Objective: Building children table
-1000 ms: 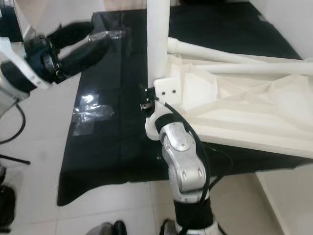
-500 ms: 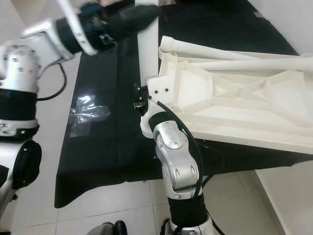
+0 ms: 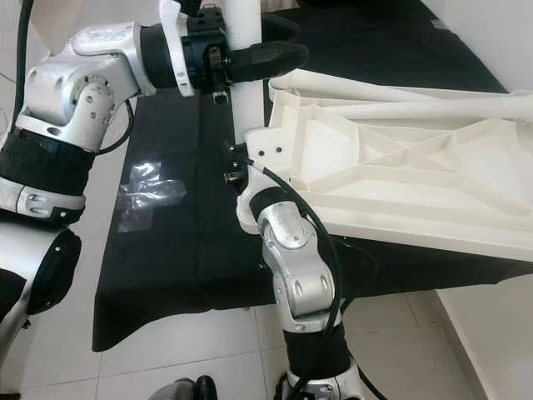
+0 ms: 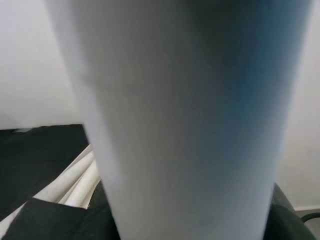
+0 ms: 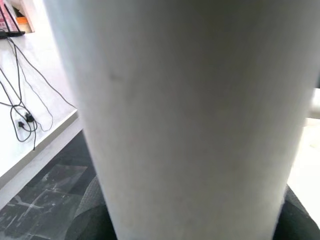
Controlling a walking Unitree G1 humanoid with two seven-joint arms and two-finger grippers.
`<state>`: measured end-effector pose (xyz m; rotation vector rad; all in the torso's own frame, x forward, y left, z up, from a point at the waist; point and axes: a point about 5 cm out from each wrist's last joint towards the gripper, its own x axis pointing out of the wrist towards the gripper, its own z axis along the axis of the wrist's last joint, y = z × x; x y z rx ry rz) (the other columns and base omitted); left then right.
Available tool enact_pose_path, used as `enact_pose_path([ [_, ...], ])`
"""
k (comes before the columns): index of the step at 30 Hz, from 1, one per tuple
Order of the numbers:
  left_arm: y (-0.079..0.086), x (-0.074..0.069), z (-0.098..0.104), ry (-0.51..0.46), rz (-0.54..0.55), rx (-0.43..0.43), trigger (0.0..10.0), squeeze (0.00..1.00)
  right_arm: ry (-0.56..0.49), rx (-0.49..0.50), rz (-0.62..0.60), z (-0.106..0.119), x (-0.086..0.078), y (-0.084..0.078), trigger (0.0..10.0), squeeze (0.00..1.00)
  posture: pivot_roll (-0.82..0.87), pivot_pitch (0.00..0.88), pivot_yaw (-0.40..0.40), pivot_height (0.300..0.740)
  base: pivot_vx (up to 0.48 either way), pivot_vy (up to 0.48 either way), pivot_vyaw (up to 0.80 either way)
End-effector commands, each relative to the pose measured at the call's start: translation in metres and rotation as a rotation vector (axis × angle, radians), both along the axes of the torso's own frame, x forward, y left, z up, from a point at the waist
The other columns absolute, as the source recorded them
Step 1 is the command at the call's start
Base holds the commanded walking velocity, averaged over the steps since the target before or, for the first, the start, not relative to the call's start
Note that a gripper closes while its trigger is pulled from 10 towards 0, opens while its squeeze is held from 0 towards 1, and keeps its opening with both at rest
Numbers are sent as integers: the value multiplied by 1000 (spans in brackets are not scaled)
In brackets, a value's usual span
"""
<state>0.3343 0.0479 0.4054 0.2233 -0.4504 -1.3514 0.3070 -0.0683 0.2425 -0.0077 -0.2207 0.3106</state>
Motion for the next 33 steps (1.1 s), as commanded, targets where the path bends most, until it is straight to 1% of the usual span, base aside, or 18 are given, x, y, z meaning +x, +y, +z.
enact_pose_path([
  [1,0,-1,6,-45,32,-13,0,0,84,86,161,-12,-6,26,10000,0,-26,180,119,740,0,0,0],
  [6,3,0,4,-51,25,-21,0,0,67,64,186,-9,-4,24,10000,0,-32,174,108,740,0,0,0],
  [7,3,0,4,-52,23,-24,0,0,58,56,208,-7,-3,21,10000,682,-32,174,107,740,0,0,0],
  [8,3,-1,4,-53,22,-25,0,0,53,51,223,-6,-2,19,10000,682,-32,174,106,740,0,0,0],
  [9,3,-1,4,-50,17,-31,0,0,42,39,251,-4,0,15,10000,1000,-33,174,105,740,0,0,0],
  [11,3,-1,4,-51,14,-34,0,0,35,30,269,-2,2,12,10000,1000,-33,174,105,740,0,0,0],
  [14,2,-2,4,-49,1,-47,0,0,-10,-47,397,8,13,-8,10000,1000,-35,174,101,740,0,0,0],
  [15,2,-2,4,-49,1,-47,0,0,-10,-47,397,8,13,-8,10000,1000,-35,174,101,740,0,0,0],
  [16,2,-2,4,-47,-4,-51,0,0,-17,-84,428,10,17,-14,10000,1000,-35,173,101,740,0,0,0],
  [17,1,-3,4,-45,-10,-56,0,0,-23,-152,463,12,21,-21,10000,788,-34,175,101,740,0,0,0],
  [20,1,-3,4,-45,-10,-56,0,0,-23,-152,463,12,21,-21,10000,788,-34,175,101,740,0,0,0],
  [21,0,-4,5,-43,-15,-58,0,0,-26,-214,497,13,25,-26,10000,0,-33,174,100,740,0,0,0],
  [23,0,-4,5,-43,-15,-58,0,0,-26,-214,497,13,25,-26,10000,0,-33,174,100,740,0,0,0],
  [25,-1,-5,5,-37,-30,-63,0,0,-10,-371,598,16,35,-37,10000,0,-30,175,98,740,0,0,0],
  [26,-2,-5,5,-35,-34,-65,0,0,1,-421,626,17,39,-41,10000,0,-30,175,98,740,0,0,0],
  [31,0,-4,6,-30,-37,-71,0,0,17,-457,638,22,51,-45,10000,0,-25,178,99,740,0,0,0],
  [32,0,-4,6,-27,-38,-73,0,0,19,-463,649,24,54,-46,8588,0,-24,180,99,740,0,0,0],
  [33,0,-4,6,-27,-38,-73,0,0,19,-463,649,24,54,-46,8588,0,-24,180,99,740,0,0,0],
])
